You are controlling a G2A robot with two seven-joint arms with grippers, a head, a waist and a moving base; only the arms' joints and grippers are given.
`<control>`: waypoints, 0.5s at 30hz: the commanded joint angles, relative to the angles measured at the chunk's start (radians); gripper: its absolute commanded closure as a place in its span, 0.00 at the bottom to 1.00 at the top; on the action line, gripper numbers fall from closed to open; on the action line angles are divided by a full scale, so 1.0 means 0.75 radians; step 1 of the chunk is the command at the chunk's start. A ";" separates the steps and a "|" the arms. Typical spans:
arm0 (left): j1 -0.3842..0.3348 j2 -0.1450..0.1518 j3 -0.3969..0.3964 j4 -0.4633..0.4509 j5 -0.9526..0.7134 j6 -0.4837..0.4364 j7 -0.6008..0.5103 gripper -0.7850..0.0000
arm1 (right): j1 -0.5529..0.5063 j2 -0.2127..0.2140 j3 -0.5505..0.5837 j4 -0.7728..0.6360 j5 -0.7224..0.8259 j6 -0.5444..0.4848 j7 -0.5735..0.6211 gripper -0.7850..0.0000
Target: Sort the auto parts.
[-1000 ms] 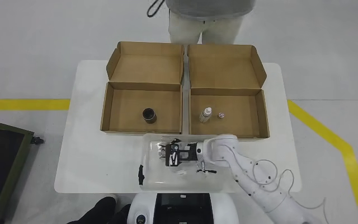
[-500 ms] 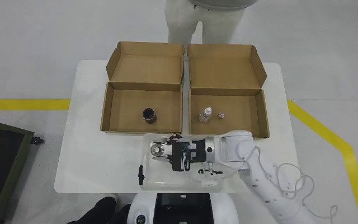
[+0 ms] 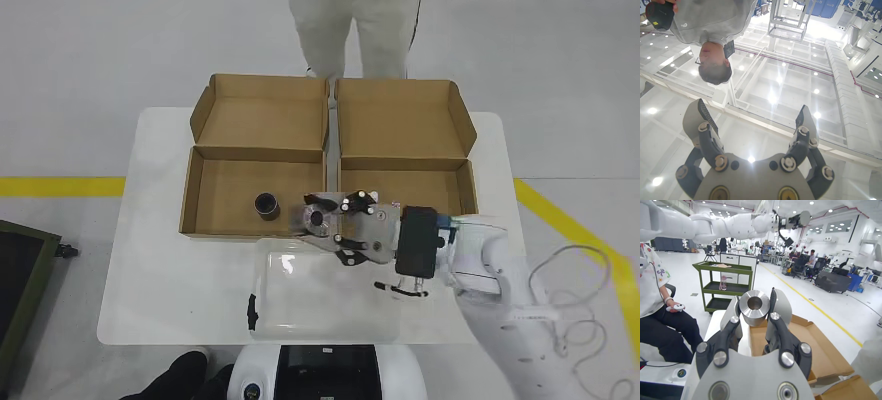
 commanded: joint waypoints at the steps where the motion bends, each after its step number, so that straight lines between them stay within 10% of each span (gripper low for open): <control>1: 0.000 0.000 0.000 0.000 0.000 0.000 0.000 0.00 | 0.010 0.002 0.032 -0.009 0.010 0.013 -0.025 1.00; 15: 0.000 0.000 0.000 0.000 0.000 0.000 0.000 0.00 | 0.054 0.000 0.129 -0.038 0.090 0.031 -0.255 1.00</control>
